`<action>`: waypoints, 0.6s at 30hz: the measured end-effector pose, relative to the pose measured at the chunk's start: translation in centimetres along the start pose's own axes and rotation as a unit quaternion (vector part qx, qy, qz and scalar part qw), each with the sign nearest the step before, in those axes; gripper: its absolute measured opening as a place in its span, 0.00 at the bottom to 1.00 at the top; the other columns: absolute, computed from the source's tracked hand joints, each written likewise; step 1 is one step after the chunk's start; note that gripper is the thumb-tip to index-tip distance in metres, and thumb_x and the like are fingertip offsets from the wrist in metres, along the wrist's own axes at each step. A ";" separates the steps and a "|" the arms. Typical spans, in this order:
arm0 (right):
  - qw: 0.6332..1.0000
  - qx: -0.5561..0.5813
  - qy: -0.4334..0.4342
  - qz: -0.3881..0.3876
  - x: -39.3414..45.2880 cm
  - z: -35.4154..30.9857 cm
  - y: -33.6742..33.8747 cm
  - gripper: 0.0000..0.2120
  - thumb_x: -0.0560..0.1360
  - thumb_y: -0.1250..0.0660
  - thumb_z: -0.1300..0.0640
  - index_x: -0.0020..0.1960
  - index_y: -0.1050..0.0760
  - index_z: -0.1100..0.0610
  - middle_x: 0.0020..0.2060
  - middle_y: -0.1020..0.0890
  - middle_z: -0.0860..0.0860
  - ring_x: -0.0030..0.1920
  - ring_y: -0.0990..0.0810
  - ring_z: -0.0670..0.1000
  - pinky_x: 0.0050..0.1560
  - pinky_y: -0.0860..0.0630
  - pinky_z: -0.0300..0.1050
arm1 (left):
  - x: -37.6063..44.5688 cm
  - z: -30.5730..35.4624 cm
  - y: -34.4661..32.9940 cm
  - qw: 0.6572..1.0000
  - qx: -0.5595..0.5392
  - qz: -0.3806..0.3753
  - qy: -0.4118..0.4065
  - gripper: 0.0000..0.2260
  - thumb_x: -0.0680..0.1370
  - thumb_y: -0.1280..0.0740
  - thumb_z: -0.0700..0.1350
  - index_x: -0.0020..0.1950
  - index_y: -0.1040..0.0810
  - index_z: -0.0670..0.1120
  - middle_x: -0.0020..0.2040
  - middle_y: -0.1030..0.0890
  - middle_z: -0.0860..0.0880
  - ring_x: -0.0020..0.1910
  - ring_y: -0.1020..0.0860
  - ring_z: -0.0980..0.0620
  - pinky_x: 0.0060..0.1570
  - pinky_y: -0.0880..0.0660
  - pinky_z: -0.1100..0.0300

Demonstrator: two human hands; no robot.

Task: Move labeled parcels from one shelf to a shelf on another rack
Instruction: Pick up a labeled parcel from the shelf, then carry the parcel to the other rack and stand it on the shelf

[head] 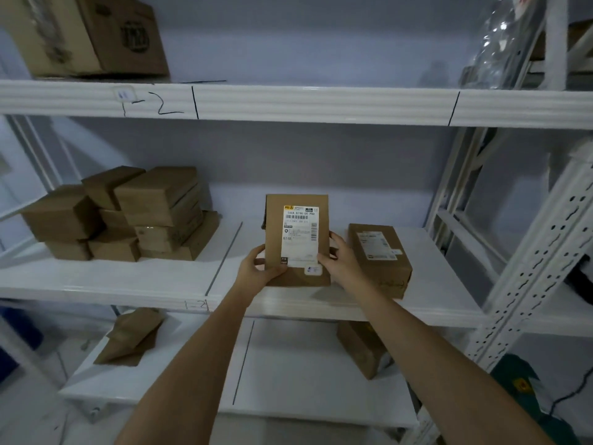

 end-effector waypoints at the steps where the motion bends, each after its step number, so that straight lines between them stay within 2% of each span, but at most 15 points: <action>1: 1.000 0.000 0.004 -0.007 -0.3 -0.3 -0.8 0.30 0.75 0.36 0.65 0.74 0.41 0.52 0.70 0.29 0.55 0.70 0.31 0.56 0.67 0.28 0.57 | -0.4 -0.3 0.8 1.000 0.003 0.012 -0.007 0.35 0.68 0.24 0.44 0.73 0.33 0.46 0.61 0.23 0.42 0.60 0.23 0.45 0.51 0.22 0.53; 4: 0.999 0.007 0.034 -0.041 -0.8 -1.3 -3.4 0.30 0.75 0.36 0.67 0.74 0.41 0.54 0.70 0.30 0.56 0.70 0.31 0.56 0.67 0.28 0.55 | -1.6 -1.0 3.6 0.998 0.004 0.057 -0.015 0.35 0.68 0.24 0.44 0.73 0.33 0.46 0.59 0.23 0.44 0.55 0.24 0.49 0.48 0.23 0.56; 7: 0.994 0.012 0.067 -0.084 -1.2 -2.7 -6.5 0.29 0.75 0.37 0.68 0.74 0.40 0.56 0.69 0.29 0.56 0.69 0.30 0.56 0.66 0.27 0.51 | -2.9 -1.5 7.1 0.995 0.007 0.099 -0.018 0.33 0.69 0.24 0.43 0.72 0.32 0.45 0.62 0.23 0.43 0.58 0.24 0.47 0.55 0.22 0.51; 8: 0.992 0.012 0.080 -0.100 -1.4 -3.2 -7.7 0.29 0.75 0.37 0.69 0.73 0.40 0.57 0.69 0.29 0.56 0.68 0.29 0.56 0.65 0.27 0.51 | -3.4 -1.8 8.4 0.994 0.004 0.111 -0.013 0.33 0.68 0.24 0.43 0.72 0.32 0.45 0.62 0.23 0.43 0.59 0.24 0.47 0.54 0.22 0.51; 12: 0.981 0.026 0.113 -0.155 -2.4 -5.1 -12.5 0.29 0.74 0.37 0.70 0.73 0.39 0.58 0.67 0.27 0.58 0.66 0.27 0.58 0.66 0.27 0.55 | -5.9 -2.4 13.5 0.986 0.004 0.164 -0.014 0.33 0.69 0.24 0.43 0.71 0.32 0.46 0.60 0.22 0.44 0.58 0.23 0.47 0.43 0.22 0.63; 15: 0.973 0.046 0.127 -0.189 -3.8 -6.9 -16.1 0.30 0.74 0.36 0.70 0.73 0.40 0.60 0.68 0.28 0.59 0.67 0.28 0.58 0.68 0.29 0.54 | -8.1 -2.5 17.0 0.981 -0.009 0.195 -0.013 0.33 0.70 0.25 0.42 0.72 0.33 0.47 0.58 0.22 0.45 0.50 0.21 0.53 0.35 0.22 0.69; 17: 0.966 0.059 0.138 -0.210 -4.7 -8.3 -18.3 0.30 0.74 0.36 0.70 0.74 0.41 0.59 0.69 0.29 0.58 0.69 0.30 0.57 0.68 0.30 0.49 | -9.4 -2.1 19.3 0.976 -0.023 0.215 -0.014 0.32 0.71 0.26 0.39 0.72 0.34 0.47 0.55 0.23 0.47 0.47 0.22 0.57 0.32 0.22 0.70; 18: 0.963 0.064 0.144 -0.218 -5.2 -9.0 -19.3 0.31 0.74 0.36 0.69 0.74 0.41 0.59 0.70 0.30 0.57 0.70 0.31 0.55 0.66 0.30 0.44 | -10.0 -1.8 20.6 0.974 -0.024 0.225 -0.018 0.32 0.71 0.26 0.39 0.72 0.34 0.47 0.54 0.23 0.48 0.48 0.21 0.55 0.33 0.21 0.69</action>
Point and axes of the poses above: each hand's wrist, its own x-axis towards the middle knuckle, its own y-axis out of the back of the hand, z = x × y, the point moved 4 cm from there along x, towards the middle knuckle
